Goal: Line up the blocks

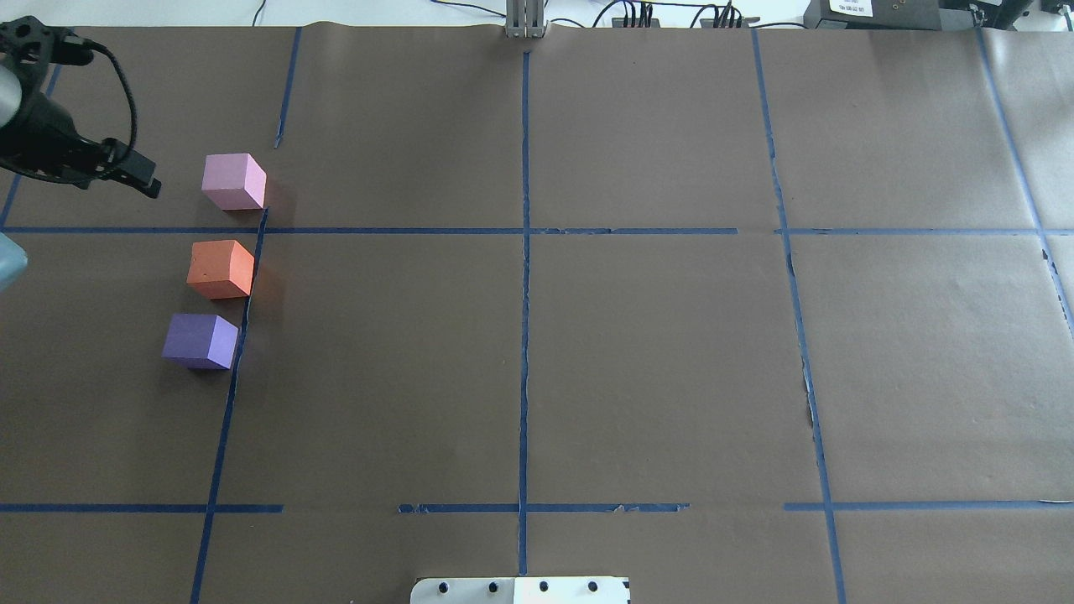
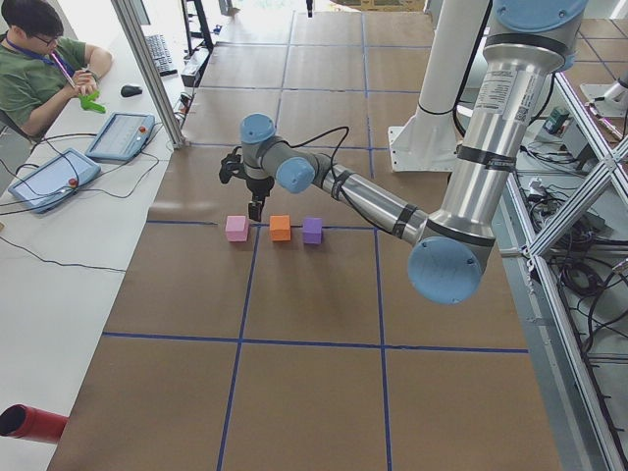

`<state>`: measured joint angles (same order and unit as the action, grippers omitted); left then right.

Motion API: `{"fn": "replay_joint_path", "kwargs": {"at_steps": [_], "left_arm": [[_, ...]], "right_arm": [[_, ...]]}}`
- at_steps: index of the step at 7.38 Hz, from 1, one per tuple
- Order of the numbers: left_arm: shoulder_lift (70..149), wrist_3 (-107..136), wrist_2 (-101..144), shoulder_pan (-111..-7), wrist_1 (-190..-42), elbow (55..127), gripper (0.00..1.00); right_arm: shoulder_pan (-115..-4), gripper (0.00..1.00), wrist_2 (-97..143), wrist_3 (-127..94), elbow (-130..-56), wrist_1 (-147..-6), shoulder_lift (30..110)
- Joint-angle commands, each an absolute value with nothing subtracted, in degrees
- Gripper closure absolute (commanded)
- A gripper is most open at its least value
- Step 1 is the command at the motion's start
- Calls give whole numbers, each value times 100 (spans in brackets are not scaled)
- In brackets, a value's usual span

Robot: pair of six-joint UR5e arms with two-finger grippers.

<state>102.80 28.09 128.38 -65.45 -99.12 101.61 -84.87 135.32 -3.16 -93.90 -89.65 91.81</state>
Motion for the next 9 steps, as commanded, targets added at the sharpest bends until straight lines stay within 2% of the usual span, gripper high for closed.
{"fn": "replay_joint_path", "kwargs": {"at_steps": [1,4,6,9], "left_arm": [[9846,1112,13102,-7396,-9896,9724,0],[9826,-399,13340,-8584,-9879,8310,0],[9459,-431,13377,-8771,-9721,8262,0],[9344,-422,13359,-8789,-9529,8366,0]], "right_arm": [[-8490,0,13526,-316,-9387,-8965,9185],[-8490,0,13535,-316,-9396,-8965,9185],[-8482,0,13526,-316,-9396,-8965,9185],[-8490,0,13526,-316,-9396,-8965,9184]]}}
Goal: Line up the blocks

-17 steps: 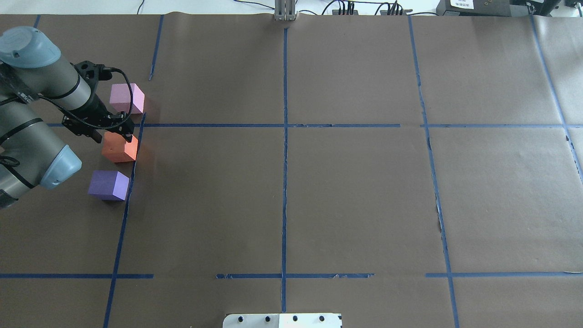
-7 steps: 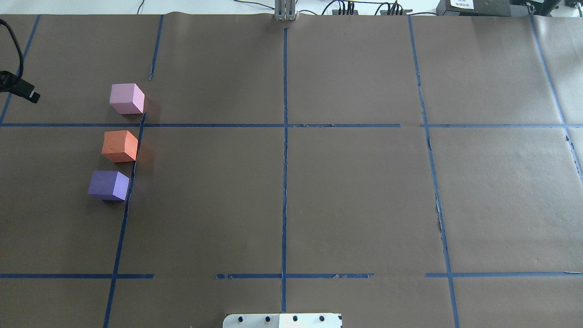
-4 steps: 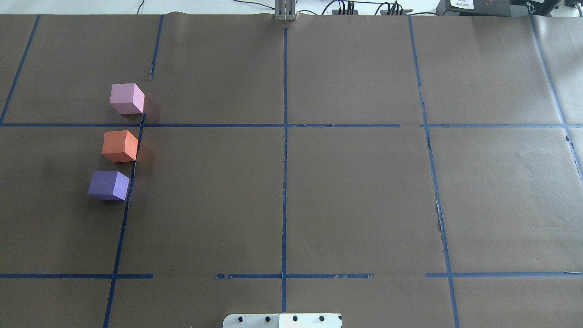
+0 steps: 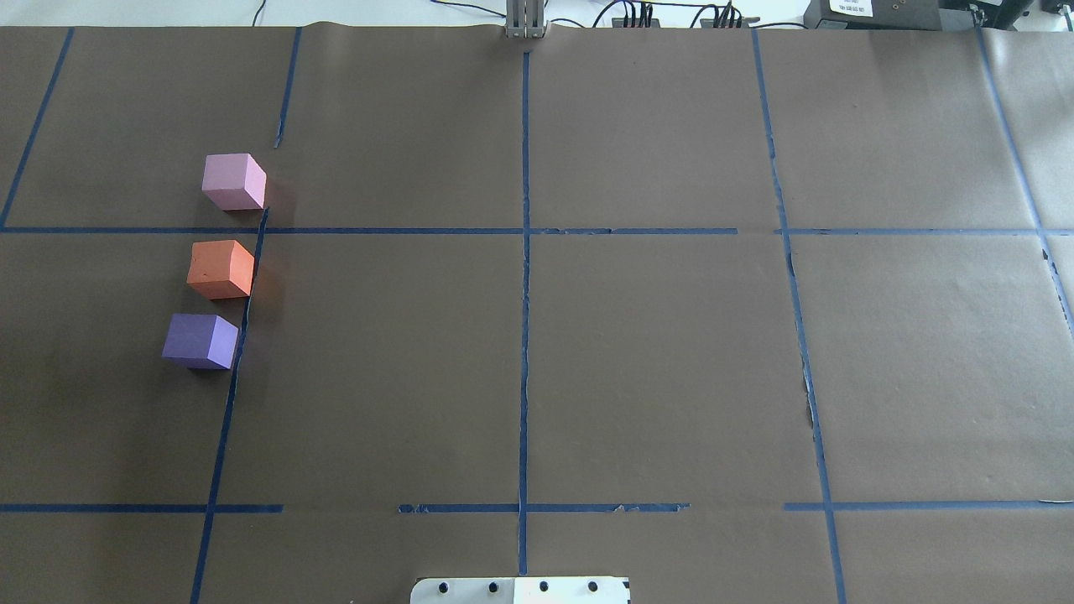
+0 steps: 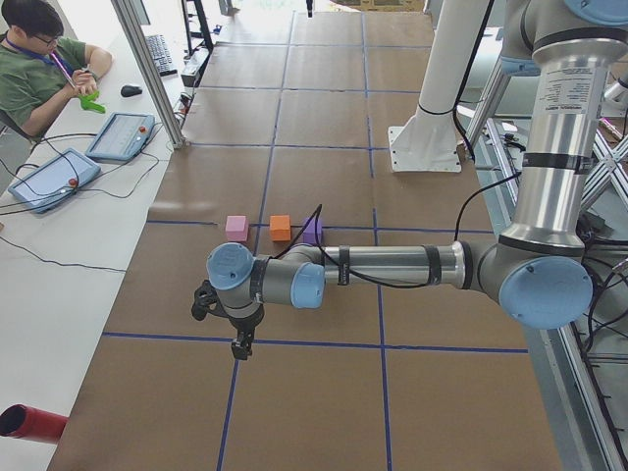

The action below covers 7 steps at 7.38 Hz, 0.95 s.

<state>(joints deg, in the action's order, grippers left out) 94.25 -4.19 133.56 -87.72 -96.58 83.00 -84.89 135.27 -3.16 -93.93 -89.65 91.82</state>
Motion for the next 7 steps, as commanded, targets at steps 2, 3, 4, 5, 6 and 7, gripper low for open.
{"fn": "replay_joint_path", "kwargs": {"at_steps": [2,3,4,5,6,7], "left_arm": [[8818,-413,13368,-8929,-9074,9145,0],[8859,-422,13368,-8947,-8583,9228,0],[8903,-422,13359,-8939,-8552,9202,0],[8912,-422,13368,-8938,-8552,9202,0],[8912,-422,13359,-8938,-8560,9202,0],[8912,-422,13359,-8938,-8561,9202,0]], "right_arm": [[-8490,0,13535,-316,-9395,-8965,9176],[-8490,0,13526,-316,-9396,-8965,9184],[-8490,0,13526,-316,-9387,-8965,9185],[-8482,0,13535,-316,-9387,-8965,9185],[-8490,0,13526,-316,-9387,-8965,9185],[-8490,0,13526,-316,-9395,-8965,9185]]}}
